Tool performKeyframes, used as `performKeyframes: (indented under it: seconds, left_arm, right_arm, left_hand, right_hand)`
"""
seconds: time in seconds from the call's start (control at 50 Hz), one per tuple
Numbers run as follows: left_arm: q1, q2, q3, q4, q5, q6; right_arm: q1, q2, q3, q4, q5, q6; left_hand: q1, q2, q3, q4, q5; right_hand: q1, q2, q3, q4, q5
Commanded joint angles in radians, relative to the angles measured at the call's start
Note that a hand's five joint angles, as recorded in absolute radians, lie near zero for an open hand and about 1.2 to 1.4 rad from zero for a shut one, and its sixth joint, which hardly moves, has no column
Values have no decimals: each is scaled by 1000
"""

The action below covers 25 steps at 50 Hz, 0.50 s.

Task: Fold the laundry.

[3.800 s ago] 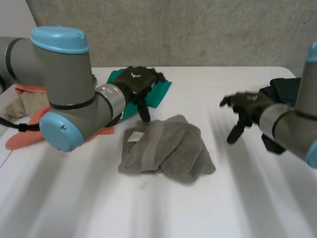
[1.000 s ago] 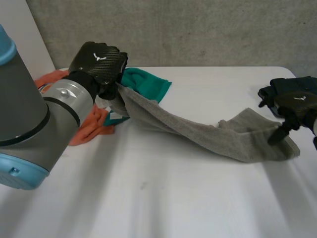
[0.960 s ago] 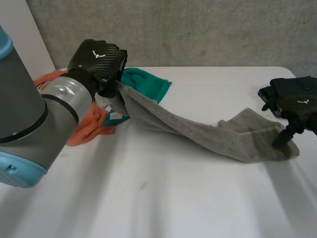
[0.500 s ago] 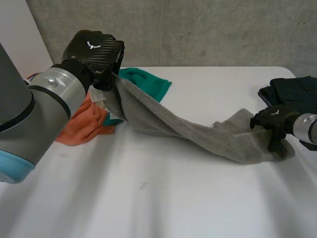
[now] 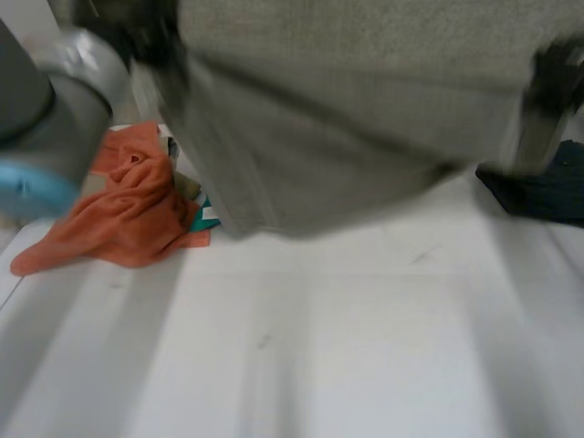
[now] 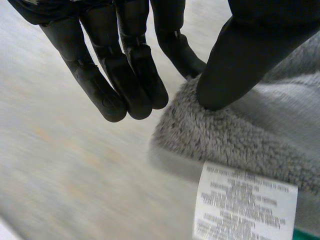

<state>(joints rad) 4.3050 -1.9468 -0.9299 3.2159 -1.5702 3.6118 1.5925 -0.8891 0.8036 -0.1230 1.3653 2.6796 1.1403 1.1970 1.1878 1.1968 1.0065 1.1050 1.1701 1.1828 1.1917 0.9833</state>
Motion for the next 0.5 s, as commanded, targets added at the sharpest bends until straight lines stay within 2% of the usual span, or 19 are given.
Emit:
performKeyframes:
  seconds: [0.02,0.12,0.22,0.38,0.5]
  left_arm:
    - [35,-66,334,136,-88,-54]
    - [13,-69,315,110,-54,-74]
    - [12,-55,94,107,-4,-73]
    - [33,-76,-185,193,30,-50]
    - [38,-75,-366,153,36,-33]
  right_arm:
    - [15,-60,-139,-193,92,137]
    - [29,-63,-149,-64,35,140]
    - [52,-73,-14,42,-54,129]
    - [34,-76,239,62,-78,65]
    - [15,-67,452,140,-97,-53]
  left_hand:
    - [256,199,209,199,215]
    - [256,199,209,199,215]
    - [256,199,209,199,215]
    - [256,199,209,199,215]
    - [256,199,209,199,215]
  right_hand:
    - [291,226,213,205,238]
    - [291,226,213,205,238]
    - [291,226,213,205,238]
    - [291,226,213,205,238]
    - [291,226,213,205,238]
